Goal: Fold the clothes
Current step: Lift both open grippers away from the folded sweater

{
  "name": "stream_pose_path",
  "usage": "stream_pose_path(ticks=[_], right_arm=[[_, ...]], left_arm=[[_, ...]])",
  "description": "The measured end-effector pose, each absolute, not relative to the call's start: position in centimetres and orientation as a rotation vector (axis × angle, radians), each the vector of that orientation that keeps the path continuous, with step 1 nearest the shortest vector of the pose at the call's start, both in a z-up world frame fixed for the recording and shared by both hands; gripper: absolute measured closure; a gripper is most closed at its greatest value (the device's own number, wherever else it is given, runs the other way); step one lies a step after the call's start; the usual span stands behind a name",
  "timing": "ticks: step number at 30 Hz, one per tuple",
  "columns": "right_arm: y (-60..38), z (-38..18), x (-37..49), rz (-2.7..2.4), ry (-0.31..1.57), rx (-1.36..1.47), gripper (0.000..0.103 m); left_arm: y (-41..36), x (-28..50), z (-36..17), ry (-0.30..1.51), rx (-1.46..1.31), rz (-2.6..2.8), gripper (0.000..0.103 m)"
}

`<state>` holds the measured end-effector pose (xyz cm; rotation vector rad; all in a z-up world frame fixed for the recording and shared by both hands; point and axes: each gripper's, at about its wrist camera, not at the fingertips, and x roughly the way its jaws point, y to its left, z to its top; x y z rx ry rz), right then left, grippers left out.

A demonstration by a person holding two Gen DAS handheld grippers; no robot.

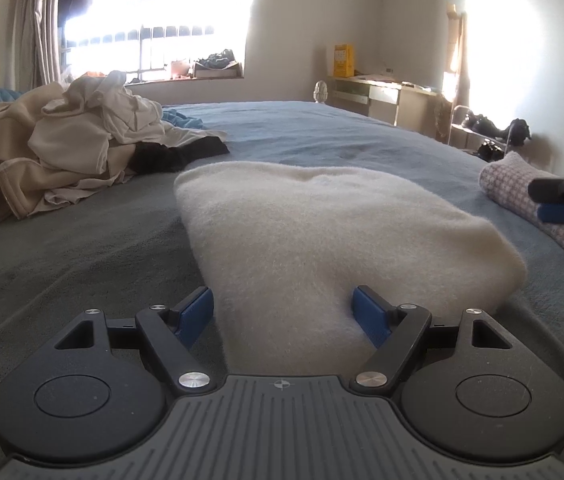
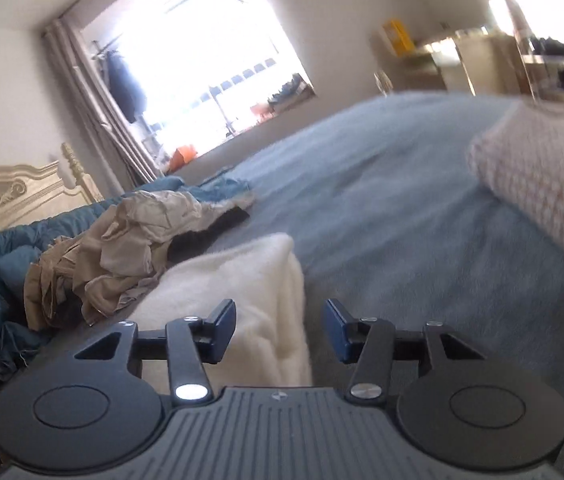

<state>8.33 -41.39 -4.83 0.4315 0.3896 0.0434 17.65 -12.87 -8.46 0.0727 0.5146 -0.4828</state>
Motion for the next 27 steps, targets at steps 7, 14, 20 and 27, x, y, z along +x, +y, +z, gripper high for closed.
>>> stream_pose_path(ticks=[7, 14, 20, 27], right_arm=[[-34.0, -10.4, 12.9, 0.059, 0.580, -0.046, 0.084], [-31.7, -4.8, 12.7, 0.053, 0.469, -0.131, 0.086], [-33.5, -9.8, 16.8, 0.096, 0.558, -0.119, 0.092], [-32.7, -8.6, 17.3, 0.098, 0.605, -0.190, 0.091]], left_arm=[[-12.9, 17.8, -9.0, 0.535, 0.043, -0.516, 0.024], [-12.2, 18.3, -8.9, 0.547, 0.005, -0.505, 0.021], [-12.0, 17.8, -7.7, 0.534, 0.017, -0.500, 0.023], [-13.8, 18.0, -4.5, 0.359, 0.113, -0.586, 0.022]])
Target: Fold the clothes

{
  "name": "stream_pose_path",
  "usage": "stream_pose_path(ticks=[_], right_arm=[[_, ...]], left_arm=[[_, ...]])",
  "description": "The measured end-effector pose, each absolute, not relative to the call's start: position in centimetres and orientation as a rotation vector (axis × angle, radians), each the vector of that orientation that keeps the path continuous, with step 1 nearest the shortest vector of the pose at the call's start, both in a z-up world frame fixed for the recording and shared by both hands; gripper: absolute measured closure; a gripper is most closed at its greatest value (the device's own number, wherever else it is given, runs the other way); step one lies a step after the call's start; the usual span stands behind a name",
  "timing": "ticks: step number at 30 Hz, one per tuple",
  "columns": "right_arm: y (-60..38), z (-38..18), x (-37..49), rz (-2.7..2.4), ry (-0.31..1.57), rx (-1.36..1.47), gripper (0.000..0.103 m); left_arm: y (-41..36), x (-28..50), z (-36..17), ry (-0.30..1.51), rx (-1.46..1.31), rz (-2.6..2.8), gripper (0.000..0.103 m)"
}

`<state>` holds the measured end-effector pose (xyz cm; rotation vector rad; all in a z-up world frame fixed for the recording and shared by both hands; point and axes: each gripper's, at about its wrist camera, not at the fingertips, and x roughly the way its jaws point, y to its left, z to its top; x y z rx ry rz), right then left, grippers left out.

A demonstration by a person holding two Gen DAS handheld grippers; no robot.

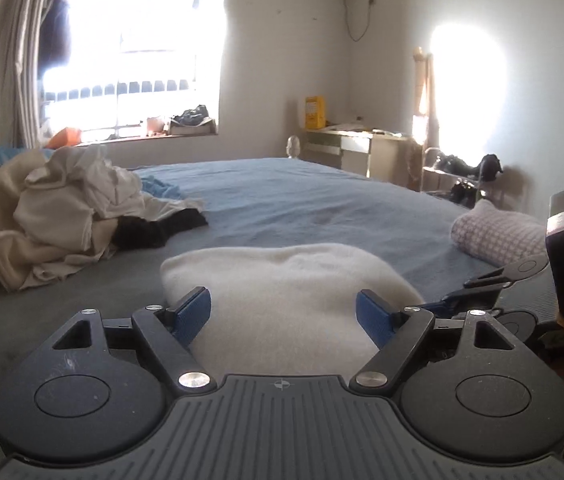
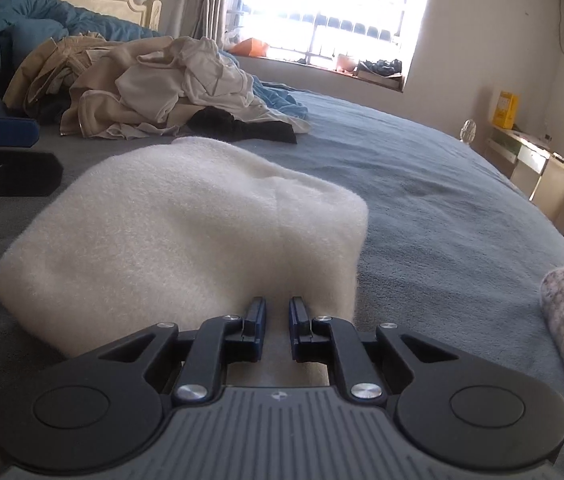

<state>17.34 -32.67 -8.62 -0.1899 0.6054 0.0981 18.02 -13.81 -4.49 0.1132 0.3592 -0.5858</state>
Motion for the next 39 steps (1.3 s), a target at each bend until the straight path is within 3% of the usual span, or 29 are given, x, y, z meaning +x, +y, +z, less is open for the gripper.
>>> stream_pose_path(ticks=[4, 9, 14, 17, 21, 26, 35, 39], right_arm=[[-33.7, -7.3, 17.6, 0.119, 0.628, -0.106, 0.092], [-35.0, -3.3, 19.1, 0.120, 0.521, -0.035, 0.089], [-35.4, -8.8, 23.7, 0.126, 0.673, -0.050, 0.092], [-36.1, -6.4, 24.3, 0.135, 0.714, 0.022, 0.092], [-36.0, -3.6, 25.7, 0.133, 0.632, 0.010, 0.090], [-36.2, -9.3, 30.4, 0.072, 0.708, -0.071, 0.091], [-35.7, -4.4, 30.4, 0.080, 0.658, -0.030, 0.090], [-35.7, -6.8, 32.3, 0.077, 0.688, -0.004, 0.086]], left_arm=[[-16.0, 21.9, -7.0, 0.546, 0.164, -0.538, 0.021], [-15.6, 21.8, -7.4, 0.550, 0.166, -0.523, 0.020], [-15.7, 21.8, -7.1, 0.582, 0.165, -0.505, 0.018], [-15.6, 22.0, -7.0, 0.600, 0.162, -0.499, 0.017], [-15.7, 22.1, -6.8, 0.621, 0.163, -0.490, 0.017], [-15.9, 22.1, -6.7, 0.638, 0.168, -0.477, 0.017], [-15.9, 22.0, -6.7, 0.648, 0.169, -0.464, 0.016], [-16.1, 22.0, -6.6, 0.651, 0.175, -0.461, 0.016]])
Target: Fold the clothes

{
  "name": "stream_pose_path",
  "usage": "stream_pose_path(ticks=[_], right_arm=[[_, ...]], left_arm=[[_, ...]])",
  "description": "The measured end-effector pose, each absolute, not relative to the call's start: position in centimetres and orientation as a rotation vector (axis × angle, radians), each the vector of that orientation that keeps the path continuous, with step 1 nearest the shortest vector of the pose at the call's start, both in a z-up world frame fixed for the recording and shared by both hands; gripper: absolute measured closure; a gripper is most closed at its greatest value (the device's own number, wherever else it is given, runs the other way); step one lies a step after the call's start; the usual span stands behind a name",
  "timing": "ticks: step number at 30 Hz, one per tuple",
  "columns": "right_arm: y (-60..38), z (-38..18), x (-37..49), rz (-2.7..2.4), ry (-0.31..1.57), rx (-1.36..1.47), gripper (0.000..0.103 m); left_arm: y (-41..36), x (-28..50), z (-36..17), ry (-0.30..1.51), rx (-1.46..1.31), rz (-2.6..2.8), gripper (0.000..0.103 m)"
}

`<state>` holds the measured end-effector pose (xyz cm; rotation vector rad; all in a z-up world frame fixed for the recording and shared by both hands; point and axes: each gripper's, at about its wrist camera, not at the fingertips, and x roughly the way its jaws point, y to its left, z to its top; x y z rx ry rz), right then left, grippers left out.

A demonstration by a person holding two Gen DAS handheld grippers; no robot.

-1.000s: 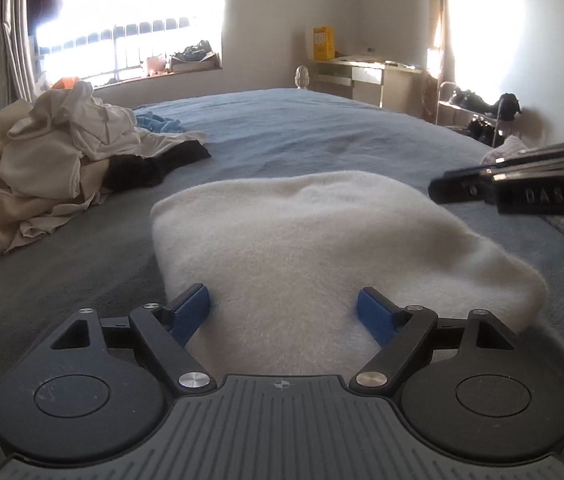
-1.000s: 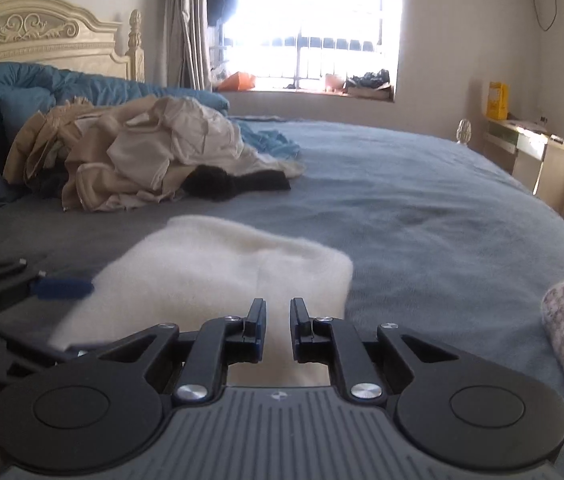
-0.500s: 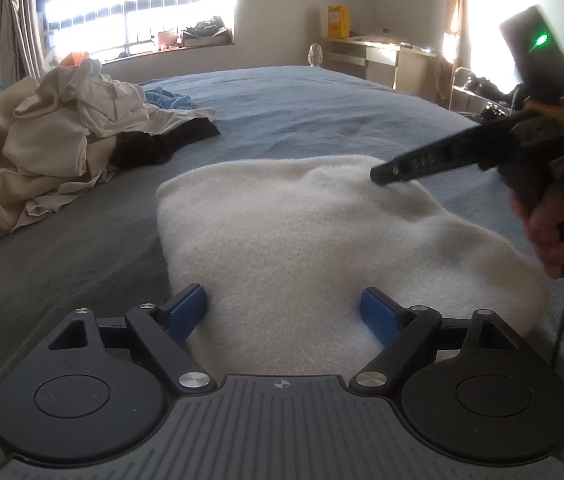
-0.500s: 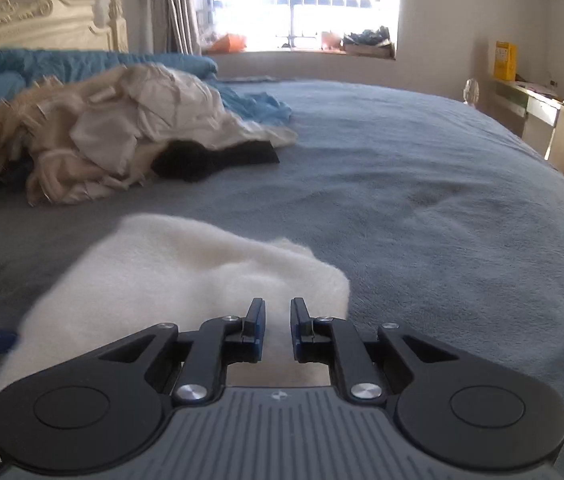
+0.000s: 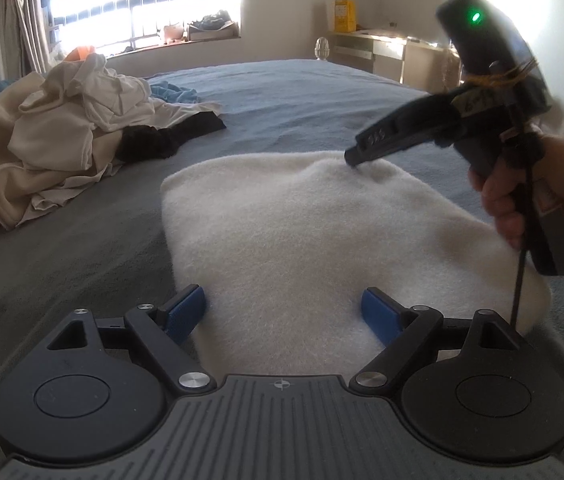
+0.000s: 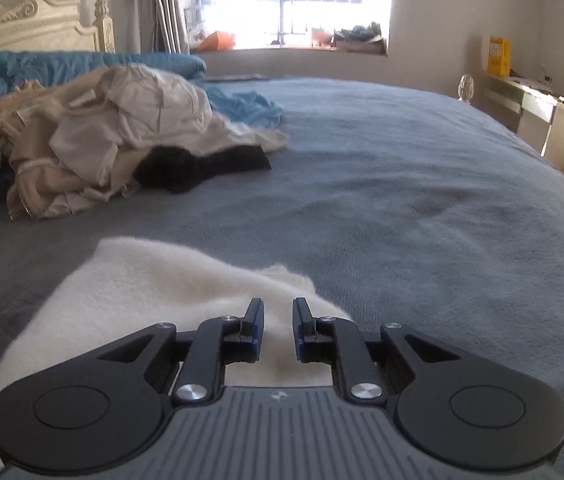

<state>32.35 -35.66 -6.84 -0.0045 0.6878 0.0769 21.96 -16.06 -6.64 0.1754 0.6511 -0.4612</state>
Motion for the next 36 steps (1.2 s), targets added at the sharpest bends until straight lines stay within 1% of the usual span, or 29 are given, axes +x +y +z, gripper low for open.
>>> stream_pose_path(ticks=[2, 5, 27, 29, 30, 31, 34, 36], right_arm=[[-35.6, -9.1, 33.4, 0.070, 0.719, -0.011, 0.085], [-36.1, -8.9, 33.2, 0.071, 0.720, 0.034, 0.085], [-36.4, -8.9, 32.4, 0.085, 0.694, 0.055, 0.085], [-37.0, -8.1, 32.1, 0.110, 0.693, 0.097, 0.081], [-37.7, -7.3, 31.2, 0.105, 0.668, 0.142, 0.074], [-38.3, -6.5, 30.3, 0.098, 0.641, 0.189, 0.070], [-39.8, -3.8, 24.6, 0.112, 0.515, 0.287, 0.068], [-39.4, -3.3, 20.7, 0.125, 0.475, 0.271, 0.068]], left_arm=[[-16.1, 21.9, -6.6, 0.652, 0.182, -0.459, 0.016], [-16.3, 21.9, -6.6, 0.653, 0.191, -0.455, 0.016], [-16.7, 21.8, -6.5, 0.661, 0.212, -0.425, 0.015], [-16.6, 21.8, -6.4, 0.660, 0.214, -0.431, 0.015], [-16.4, 21.8, -6.4, 0.661, 0.212, -0.436, 0.015], [-16.3, 21.9, -6.5, 0.663, 0.207, -0.440, 0.015], [-16.1, 22.1, -6.6, 0.667, 0.190, -0.447, 0.014], [-16.1, 22.0, -6.7, 0.661, 0.185, -0.445, 0.013]])
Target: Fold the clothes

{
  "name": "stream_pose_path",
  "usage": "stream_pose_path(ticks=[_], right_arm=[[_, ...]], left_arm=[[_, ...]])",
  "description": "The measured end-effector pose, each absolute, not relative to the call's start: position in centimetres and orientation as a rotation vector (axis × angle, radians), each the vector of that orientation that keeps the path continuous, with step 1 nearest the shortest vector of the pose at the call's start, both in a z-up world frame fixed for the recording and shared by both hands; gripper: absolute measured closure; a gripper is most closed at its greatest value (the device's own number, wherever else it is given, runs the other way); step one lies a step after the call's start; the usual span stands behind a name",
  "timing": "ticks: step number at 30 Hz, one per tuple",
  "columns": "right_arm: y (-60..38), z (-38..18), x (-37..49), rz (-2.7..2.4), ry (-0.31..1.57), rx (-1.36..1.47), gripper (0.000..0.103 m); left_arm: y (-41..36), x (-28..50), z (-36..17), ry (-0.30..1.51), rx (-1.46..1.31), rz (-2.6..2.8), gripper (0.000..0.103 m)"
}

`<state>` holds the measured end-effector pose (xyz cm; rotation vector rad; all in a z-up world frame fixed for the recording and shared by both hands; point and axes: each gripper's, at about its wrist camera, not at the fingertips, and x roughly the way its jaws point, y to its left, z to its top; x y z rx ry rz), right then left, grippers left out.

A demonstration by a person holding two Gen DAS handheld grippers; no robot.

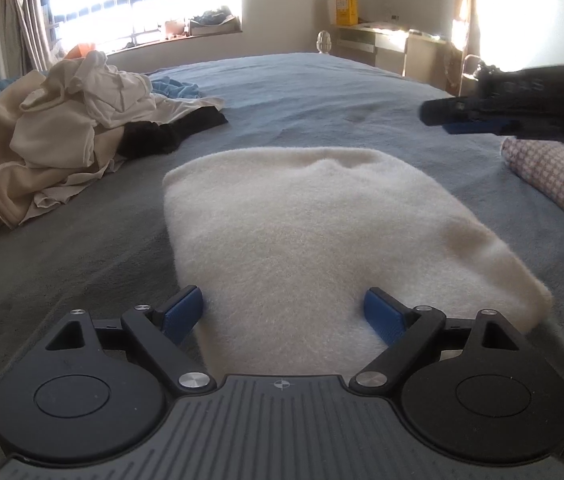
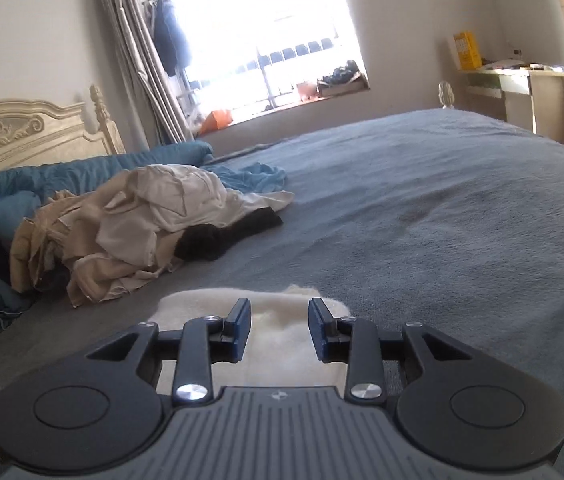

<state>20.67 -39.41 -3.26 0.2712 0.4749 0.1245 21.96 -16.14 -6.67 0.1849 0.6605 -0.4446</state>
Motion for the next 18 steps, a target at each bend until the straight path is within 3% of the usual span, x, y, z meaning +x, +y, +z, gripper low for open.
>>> stream_pose_path(ticks=[5, 7, 9, 18], right_arm=[[-38.1, -7.6, 16.9, 0.092, 0.582, 0.179, 0.069], [-38.7, -10.2, 17.0, 0.080, 0.607, 0.217, 0.058], [-40.0, -9.5, 16.6, 0.080, 0.596, 0.351, 0.057], [-36.9, -6.1, 9.5, 0.063, 0.433, 0.207, 0.058]], left_arm=[[-16.5, 21.7, -6.7, 0.649, 0.189, -0.436, 0.013], [-16.8, 21.3, -6.6, 0.626, 0.222, -0.435, 0.013], [-16.7, 20.4, -6.1, 0.563, 0.272, -0.437, 0.013], [-14.6, 15.5, -6.2, 0.472, 0.302, -0.470, 0.012]])
